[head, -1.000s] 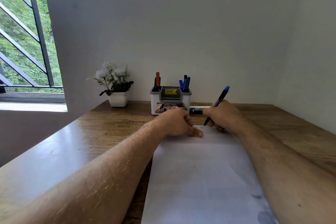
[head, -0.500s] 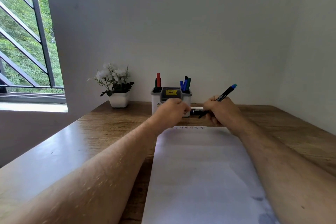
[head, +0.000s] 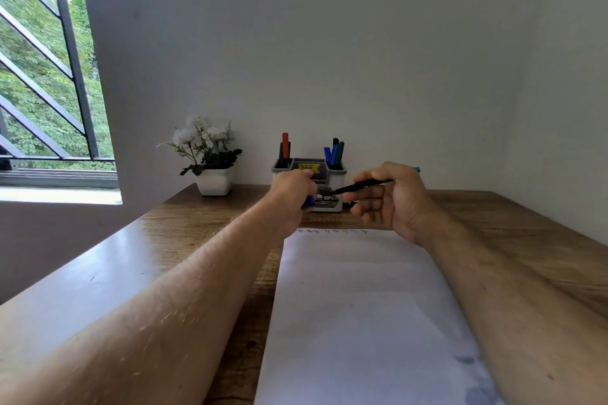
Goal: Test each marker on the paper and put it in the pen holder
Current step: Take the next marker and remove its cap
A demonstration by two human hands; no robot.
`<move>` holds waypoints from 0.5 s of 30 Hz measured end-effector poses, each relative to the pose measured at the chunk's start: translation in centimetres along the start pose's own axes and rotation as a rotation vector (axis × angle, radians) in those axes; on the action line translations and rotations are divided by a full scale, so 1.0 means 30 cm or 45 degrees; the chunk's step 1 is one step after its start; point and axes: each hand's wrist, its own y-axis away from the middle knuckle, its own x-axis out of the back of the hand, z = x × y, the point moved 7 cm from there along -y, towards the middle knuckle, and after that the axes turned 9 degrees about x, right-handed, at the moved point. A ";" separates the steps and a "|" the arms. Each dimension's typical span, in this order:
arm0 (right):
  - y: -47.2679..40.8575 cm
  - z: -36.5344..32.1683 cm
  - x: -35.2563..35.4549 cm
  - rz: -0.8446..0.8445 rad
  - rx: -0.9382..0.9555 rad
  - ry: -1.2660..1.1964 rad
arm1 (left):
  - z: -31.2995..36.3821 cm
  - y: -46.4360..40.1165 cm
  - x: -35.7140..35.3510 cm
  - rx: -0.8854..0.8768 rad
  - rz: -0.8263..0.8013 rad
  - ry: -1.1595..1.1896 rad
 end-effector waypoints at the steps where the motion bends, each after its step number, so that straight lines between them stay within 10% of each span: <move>1: 0.002 -0.005 0.000 0.005 0.012 -0.028 | -0.004 0.010 0.000 -0.004 -0.015 0.040; 15: -0.020 -0.005 0.009 0.016 0.062 0.031 | -0.030 -0.005 0.027 0.097 0.017 0.211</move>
